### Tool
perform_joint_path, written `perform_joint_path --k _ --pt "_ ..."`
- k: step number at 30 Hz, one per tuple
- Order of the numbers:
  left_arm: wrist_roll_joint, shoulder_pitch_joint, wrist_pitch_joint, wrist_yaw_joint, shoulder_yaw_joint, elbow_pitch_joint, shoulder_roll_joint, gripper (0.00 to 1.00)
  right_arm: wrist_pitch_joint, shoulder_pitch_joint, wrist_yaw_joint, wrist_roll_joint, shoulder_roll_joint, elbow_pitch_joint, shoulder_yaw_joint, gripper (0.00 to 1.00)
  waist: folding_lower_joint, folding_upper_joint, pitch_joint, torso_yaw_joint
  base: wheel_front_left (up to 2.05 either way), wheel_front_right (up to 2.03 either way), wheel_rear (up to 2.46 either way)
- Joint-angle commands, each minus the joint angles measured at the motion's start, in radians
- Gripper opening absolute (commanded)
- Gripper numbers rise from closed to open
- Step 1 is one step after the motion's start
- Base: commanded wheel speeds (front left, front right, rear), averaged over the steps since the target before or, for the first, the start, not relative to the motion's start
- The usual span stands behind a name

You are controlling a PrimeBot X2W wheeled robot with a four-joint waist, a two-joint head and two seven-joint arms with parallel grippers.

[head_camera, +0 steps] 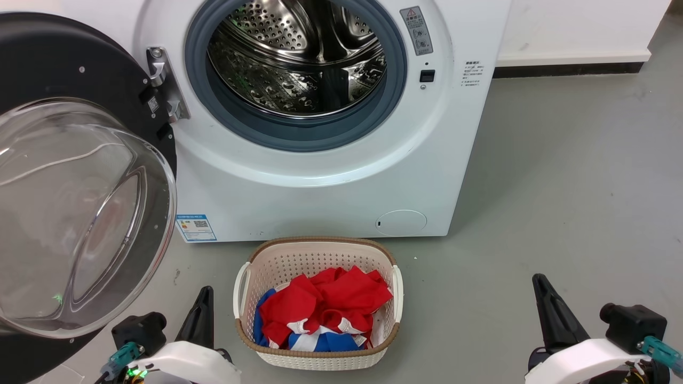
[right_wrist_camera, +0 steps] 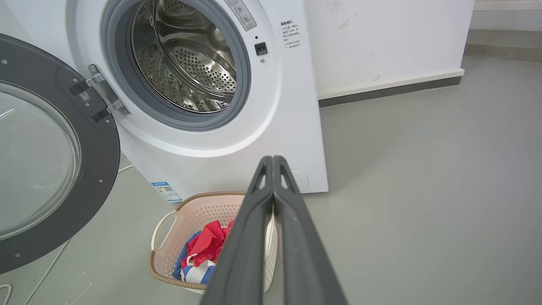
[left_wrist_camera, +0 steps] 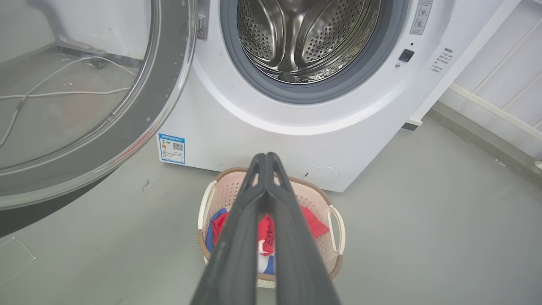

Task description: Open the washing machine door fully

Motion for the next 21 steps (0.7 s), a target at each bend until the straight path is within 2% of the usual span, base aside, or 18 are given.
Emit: perform_joint_path --k 1,21 --pt "-0.046 -0.027 0.010 -0.009 0.020 -0.012 -0.006 0.00 0.002 -0.034 0.000 0.064 -0.009 -0.006 -0.002 0.00 0.0000 0.0000 0.000 0.001 0.00 0.00 0.00" --pt "-0.304 -0.045 0.078 -0.061 0.102 -0.003 -0.050 0.00 0.029 -0.072 0.000 0.407 -0.023 0.039 -0.012 0.00 0.0000 0.0000 0.001 0.006 0.00 0.00 0.00"
